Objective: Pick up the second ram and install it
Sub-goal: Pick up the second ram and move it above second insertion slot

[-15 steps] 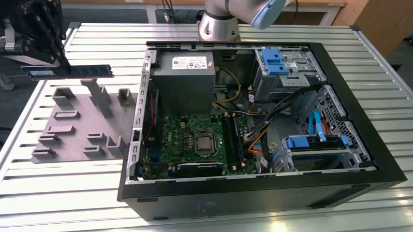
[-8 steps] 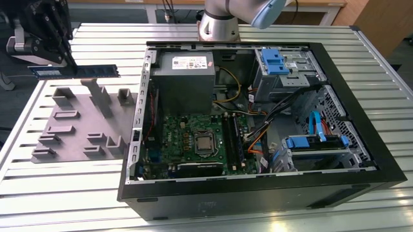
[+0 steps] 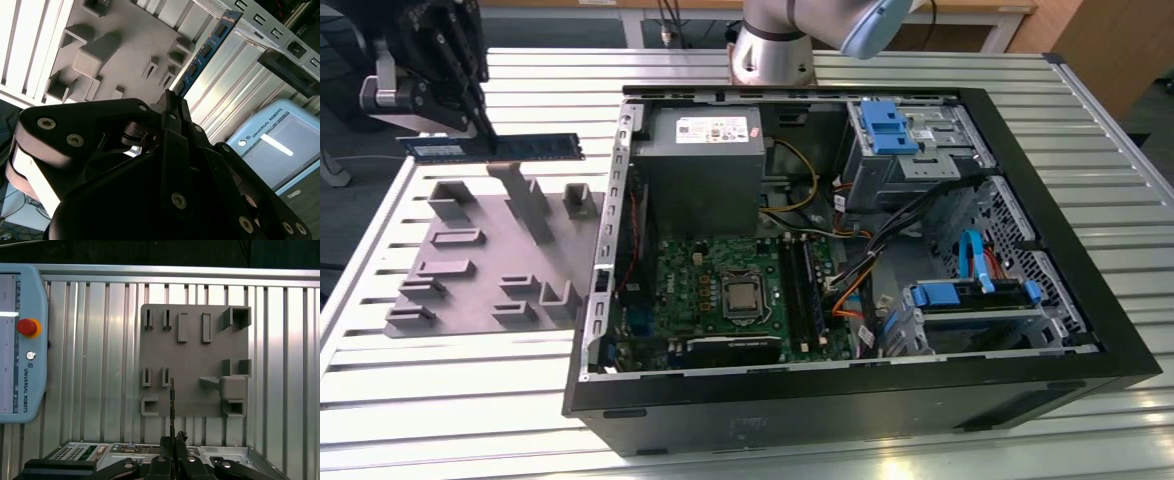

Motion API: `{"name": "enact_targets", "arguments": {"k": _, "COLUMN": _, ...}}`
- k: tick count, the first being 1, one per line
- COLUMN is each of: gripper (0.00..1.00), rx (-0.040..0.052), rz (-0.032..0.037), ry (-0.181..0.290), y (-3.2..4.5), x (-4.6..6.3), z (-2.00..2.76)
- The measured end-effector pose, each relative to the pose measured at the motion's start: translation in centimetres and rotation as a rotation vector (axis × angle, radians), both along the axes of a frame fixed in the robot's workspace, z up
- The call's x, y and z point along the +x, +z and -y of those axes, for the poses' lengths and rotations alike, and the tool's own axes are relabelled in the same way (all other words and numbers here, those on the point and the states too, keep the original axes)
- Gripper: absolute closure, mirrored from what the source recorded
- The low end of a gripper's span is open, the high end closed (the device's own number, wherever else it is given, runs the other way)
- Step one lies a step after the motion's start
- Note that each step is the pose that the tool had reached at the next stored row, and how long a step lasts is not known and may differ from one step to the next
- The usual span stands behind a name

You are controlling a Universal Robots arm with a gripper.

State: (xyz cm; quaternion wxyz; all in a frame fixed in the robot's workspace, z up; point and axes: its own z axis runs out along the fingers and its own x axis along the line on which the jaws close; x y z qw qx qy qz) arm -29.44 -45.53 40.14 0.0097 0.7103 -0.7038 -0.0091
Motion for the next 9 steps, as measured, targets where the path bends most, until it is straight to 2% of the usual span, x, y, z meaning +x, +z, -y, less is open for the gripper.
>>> {"name": "enact_targets", "arguments": {"k": 9, "gripper": 0.86, "rx": -0.0001, "rz": 0.0000, "ry": 0.000, "y": -0.01, "x": 1.6, "z": 0.00}}
